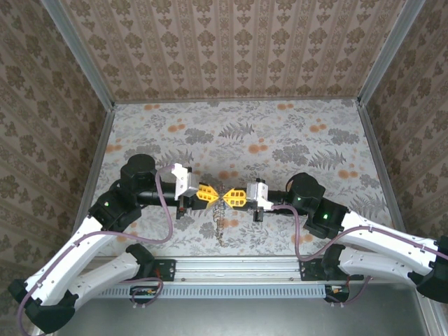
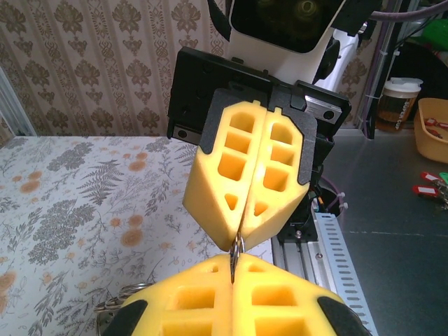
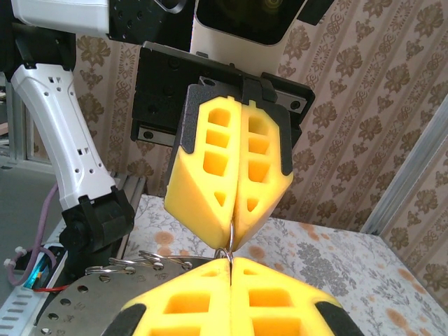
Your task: Put the keys on the keyring
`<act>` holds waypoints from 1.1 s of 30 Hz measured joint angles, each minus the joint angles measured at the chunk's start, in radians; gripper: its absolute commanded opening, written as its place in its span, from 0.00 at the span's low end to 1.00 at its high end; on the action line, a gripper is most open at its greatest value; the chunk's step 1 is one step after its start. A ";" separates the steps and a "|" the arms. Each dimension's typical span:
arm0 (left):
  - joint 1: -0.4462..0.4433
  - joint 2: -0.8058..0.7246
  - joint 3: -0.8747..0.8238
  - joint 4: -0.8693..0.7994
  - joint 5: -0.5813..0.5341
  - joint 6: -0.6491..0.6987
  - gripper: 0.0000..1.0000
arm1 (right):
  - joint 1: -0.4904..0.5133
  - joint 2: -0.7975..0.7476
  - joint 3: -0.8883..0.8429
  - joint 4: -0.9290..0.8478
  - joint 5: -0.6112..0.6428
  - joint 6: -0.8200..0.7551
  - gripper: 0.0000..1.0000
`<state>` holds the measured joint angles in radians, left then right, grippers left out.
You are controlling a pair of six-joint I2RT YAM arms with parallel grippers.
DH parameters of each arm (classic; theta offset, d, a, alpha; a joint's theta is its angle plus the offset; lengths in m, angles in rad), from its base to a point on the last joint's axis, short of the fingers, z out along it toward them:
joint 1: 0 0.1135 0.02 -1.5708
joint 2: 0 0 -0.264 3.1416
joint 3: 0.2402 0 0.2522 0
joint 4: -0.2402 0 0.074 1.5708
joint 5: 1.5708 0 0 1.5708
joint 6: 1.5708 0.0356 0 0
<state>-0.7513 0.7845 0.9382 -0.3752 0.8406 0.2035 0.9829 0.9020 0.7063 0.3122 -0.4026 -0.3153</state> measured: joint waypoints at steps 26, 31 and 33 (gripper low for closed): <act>0.000 -0.023 0.000 0.001 -0.123 0.008 0.00 | -0.007 0.028 0.092 -0.057 -0.100 0.061 0.00; 0.000 -0.023 0.000 0.000 -0.120 0.008 0.00 | -0.007 0.000 0.068 -0.054 -0.034 0.048 0.00; 0.000 -0.023 0.000 -0.006 -0.117 0.008 0.00 | -0.007 -0.023 0.045 -0.054 0.010 0.033 0.00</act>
<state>-0.7513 0.7620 0.9382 -0.3817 0.7238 0.2111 0.9760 0.8795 0.7513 0.2584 -0.3927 -0.2821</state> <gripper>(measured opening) 0.045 0.064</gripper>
